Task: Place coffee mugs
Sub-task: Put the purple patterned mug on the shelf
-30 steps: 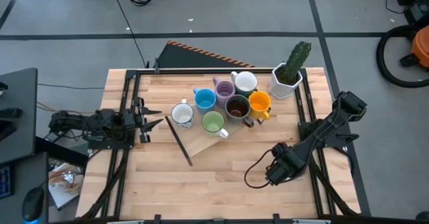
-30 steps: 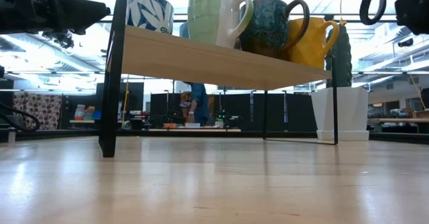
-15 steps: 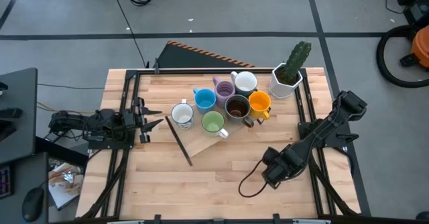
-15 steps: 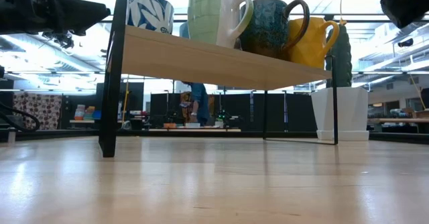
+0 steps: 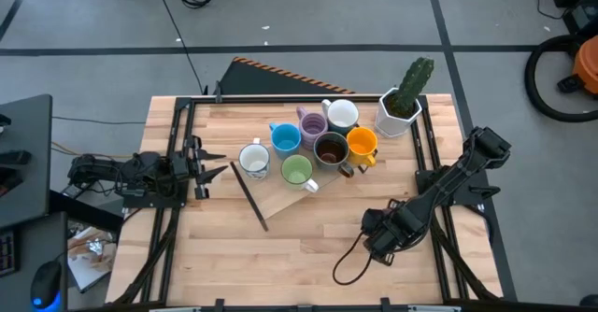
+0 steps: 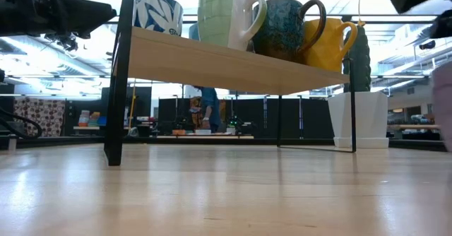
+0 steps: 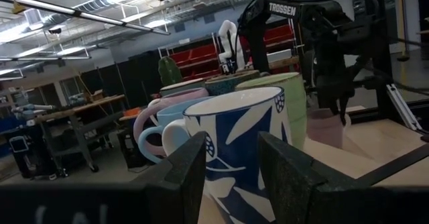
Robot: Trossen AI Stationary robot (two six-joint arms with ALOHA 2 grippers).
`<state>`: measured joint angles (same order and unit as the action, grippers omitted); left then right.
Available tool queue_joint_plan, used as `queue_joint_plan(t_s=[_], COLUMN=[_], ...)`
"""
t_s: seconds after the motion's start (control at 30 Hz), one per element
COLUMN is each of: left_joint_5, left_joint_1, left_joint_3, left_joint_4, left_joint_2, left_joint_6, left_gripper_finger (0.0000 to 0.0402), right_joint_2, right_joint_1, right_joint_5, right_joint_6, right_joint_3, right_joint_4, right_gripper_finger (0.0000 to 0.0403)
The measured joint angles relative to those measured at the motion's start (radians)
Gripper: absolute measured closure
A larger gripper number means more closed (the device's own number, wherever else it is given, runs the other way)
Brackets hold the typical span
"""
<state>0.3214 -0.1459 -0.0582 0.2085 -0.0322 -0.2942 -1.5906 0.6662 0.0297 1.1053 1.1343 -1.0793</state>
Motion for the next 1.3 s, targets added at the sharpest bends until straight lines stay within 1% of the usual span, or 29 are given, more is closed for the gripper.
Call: queue_joint_plan(t_s=[0.2,0.6,0.77,0.93,1.03,1.3], left_joint_5=[0.000,0.000,0.000,0.000,0.000,0.000], left_joint_1=[0.000,0.000,0.000,0.000,0.000,0.000], left_joint_3=[0.000,0.000,0.000,0.000,0.000,0.000], left_joint_4=[-0.002,-0.005,-0.005,-0.006,-0.010,-0.011], left_joint_2=[0.000,0.000,0.000,0.000,0.000,0.000], left_joint_6=[0.003,0.003,0.003,0.003,0.003,0.003], left_gripper_finger=[0.0260,0.0260,0.0260,0.0260,0.0260,0.0260], right_joint_2=[0.000,0.000,-0.012,-0.039,-0.041,-0.040], right_joint_1=[-0.021,-0.082,-0.097,-0.107,-0.109,-0.115], right_joint_5=[-0.038,-0.037,-0.036,-0.004,-0.003,0.041], right_joint_6=[-0.093,-0.092,-0.095,-0.111,-0.110,-0.052], right_joint_3=[0.000,0.002,0.002,0.010,0.020,0.032], right_joint_4=[0.105,0.137,0.137,0.135,0.134,0.122], right_gripper_finger=[0.0375,0.0372,0.0362,0.0353,0.0346,0.0318])
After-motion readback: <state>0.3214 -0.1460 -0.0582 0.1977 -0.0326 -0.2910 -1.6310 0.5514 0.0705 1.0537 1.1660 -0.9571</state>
